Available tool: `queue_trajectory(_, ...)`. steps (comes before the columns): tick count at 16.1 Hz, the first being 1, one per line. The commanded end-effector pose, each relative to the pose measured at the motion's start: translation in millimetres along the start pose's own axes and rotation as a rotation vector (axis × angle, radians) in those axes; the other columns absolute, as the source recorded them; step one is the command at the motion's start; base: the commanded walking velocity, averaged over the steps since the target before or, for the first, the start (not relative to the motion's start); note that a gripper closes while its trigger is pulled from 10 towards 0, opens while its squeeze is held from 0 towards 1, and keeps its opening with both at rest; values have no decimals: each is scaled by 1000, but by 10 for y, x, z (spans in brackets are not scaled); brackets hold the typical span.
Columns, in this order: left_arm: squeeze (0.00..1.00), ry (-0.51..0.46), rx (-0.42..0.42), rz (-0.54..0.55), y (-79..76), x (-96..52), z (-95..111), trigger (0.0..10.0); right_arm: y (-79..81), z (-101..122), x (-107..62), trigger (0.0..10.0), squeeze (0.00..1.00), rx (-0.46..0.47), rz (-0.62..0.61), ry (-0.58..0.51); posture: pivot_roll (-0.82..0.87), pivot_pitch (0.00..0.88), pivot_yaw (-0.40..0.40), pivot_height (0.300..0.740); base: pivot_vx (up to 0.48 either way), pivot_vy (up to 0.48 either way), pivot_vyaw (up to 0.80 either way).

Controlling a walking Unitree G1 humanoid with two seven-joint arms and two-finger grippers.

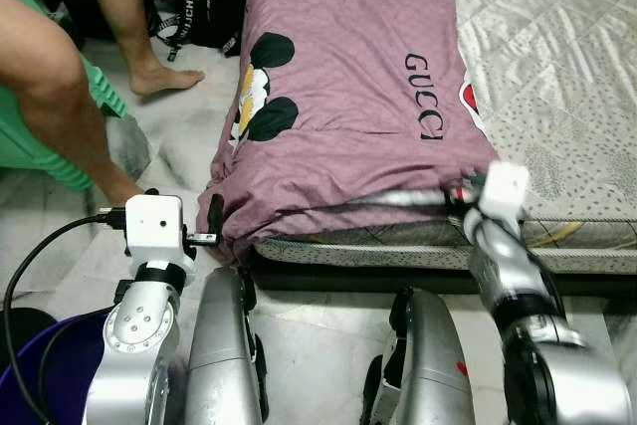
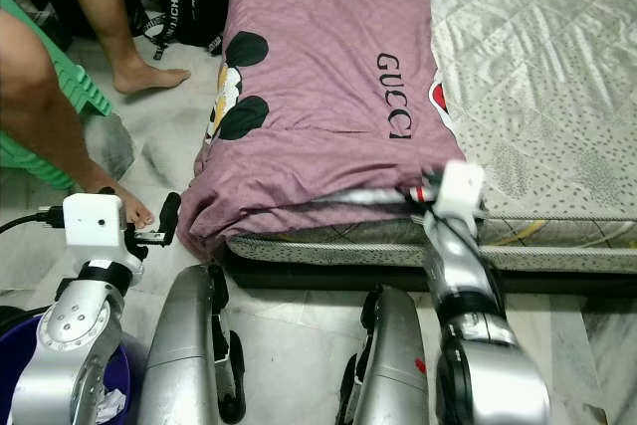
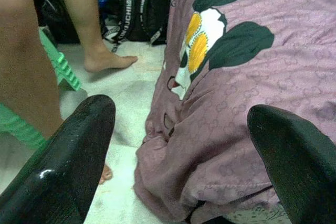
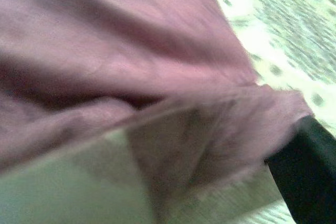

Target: Clean up the room

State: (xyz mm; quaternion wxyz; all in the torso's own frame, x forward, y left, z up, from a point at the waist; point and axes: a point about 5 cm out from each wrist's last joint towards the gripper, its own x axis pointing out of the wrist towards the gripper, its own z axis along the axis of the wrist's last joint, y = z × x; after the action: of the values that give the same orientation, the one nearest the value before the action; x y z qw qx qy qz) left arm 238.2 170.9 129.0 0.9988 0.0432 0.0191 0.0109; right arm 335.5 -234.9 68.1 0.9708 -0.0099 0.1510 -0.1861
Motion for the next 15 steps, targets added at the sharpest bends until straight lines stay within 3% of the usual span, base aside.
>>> queue_trajectory(1,0,6,8,4,4,11,-26,10000,-193,-19,-13,10000,0,10,-79,-7,146,190,1,542,0,0,0)
queue_trajectory(6,0,-10,7,1,9,111,-27,10000,-599,-299,-386,10000,0,-60,-182,3,115,146,-3,542,0,0,0)
queue_trajectory(10,0,-26,-5,-8,-41,204,-35,10000,-943,-482,-672,10000,0,-124,-240,80,80,118,-1,542,0,0,0)
queue_trajectory(13,0,-43,-11,-14,-68,266,-19,10000,-953,-524,-775,10000,0,-155,-217,126,65,95,-2,542,0,0,0)
queue_trajectory(14,0,-49,-12,-12,-68,289,-16,10000,-939,-458,-755,10000,0,-153,-213,109,64,89,-3,542,0,0,0)
queue_trajectory(15,0,-60,-15,-10,-70,318,-2,10000,-833,-255,-672,10000,0,-122,-187,42,61,83,-2,542,0,0,0)
